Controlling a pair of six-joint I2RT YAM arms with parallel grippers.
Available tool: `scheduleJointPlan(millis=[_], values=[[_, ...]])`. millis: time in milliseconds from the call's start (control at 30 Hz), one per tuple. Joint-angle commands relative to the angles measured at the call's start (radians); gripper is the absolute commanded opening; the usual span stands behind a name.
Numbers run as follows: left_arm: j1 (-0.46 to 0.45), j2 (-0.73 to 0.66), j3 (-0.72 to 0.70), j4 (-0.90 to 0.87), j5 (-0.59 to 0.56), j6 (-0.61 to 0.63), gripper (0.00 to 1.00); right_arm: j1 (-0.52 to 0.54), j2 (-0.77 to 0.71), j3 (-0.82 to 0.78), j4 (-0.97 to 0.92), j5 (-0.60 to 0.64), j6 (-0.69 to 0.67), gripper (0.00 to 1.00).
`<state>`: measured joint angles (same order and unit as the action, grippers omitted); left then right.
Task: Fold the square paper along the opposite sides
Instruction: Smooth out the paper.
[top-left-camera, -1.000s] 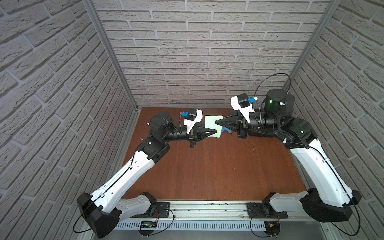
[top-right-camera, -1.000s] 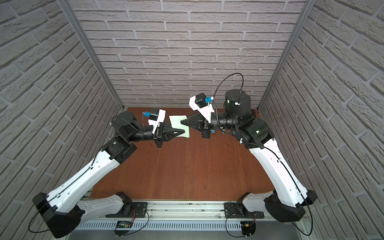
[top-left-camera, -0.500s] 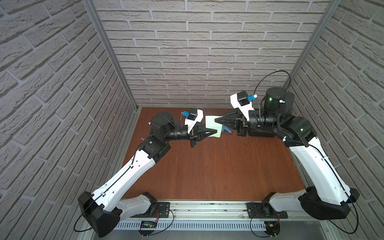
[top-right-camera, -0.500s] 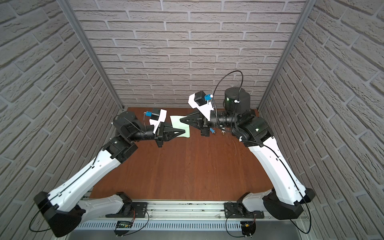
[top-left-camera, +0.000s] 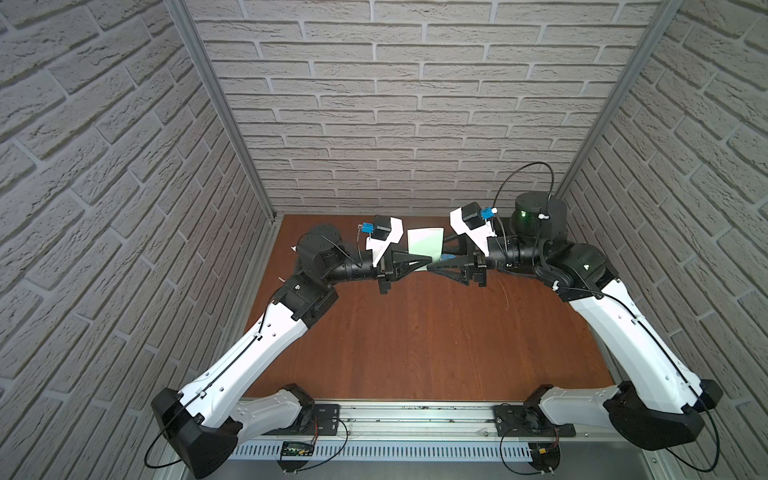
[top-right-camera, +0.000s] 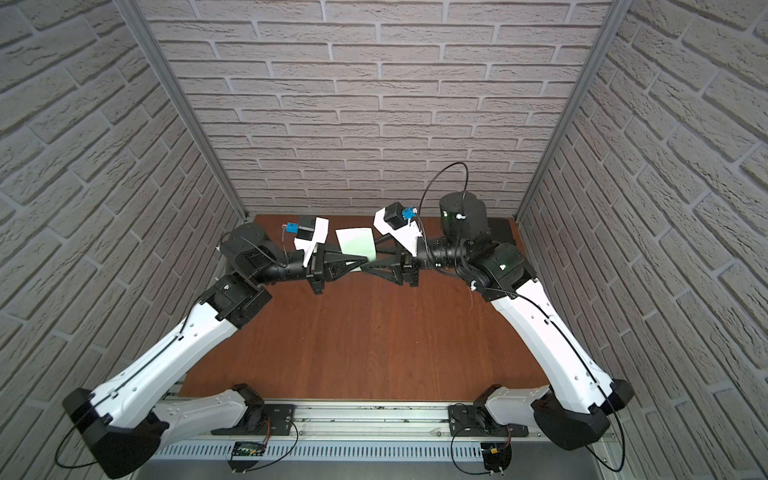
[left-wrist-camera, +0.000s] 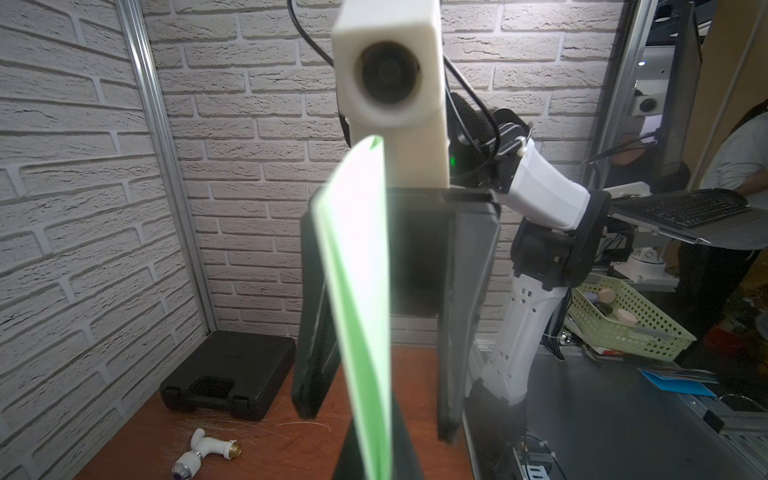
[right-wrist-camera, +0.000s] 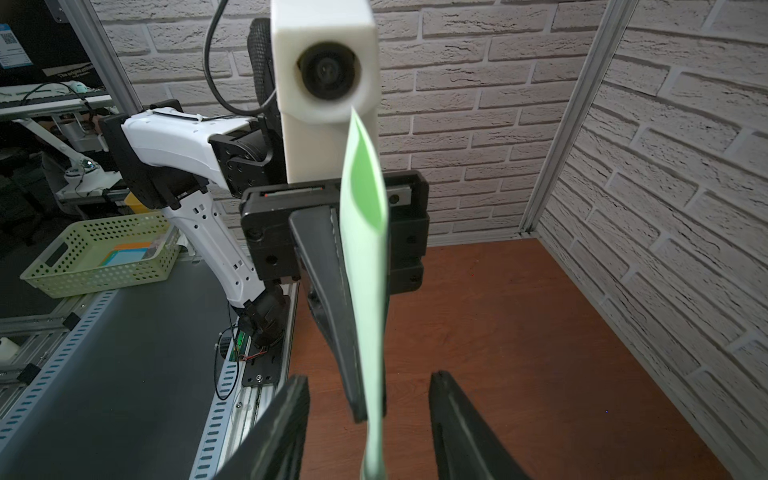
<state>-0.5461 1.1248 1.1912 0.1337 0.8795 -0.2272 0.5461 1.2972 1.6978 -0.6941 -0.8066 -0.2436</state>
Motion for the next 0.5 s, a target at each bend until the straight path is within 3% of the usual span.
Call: scheduleJointPlan(millis=[0,300,467], values=[[0.007,-0.020,0.023,0.024,-0.008,0.013,0.00,0.002,-0.032,0.002,0.025,-0.021,-0.022,0.42],[0.008,-0.025,0.015,0.017,-0.020,0.013,0.00,0.001,-0.032,0.017,0.013,-0.028,-0.036,0.04],[0.014,-0.030,0.025,0.014,-0.025,0.018,0.00,0.002,-0.040,0.010,0.012,-0.033,-0.040,0.03]])
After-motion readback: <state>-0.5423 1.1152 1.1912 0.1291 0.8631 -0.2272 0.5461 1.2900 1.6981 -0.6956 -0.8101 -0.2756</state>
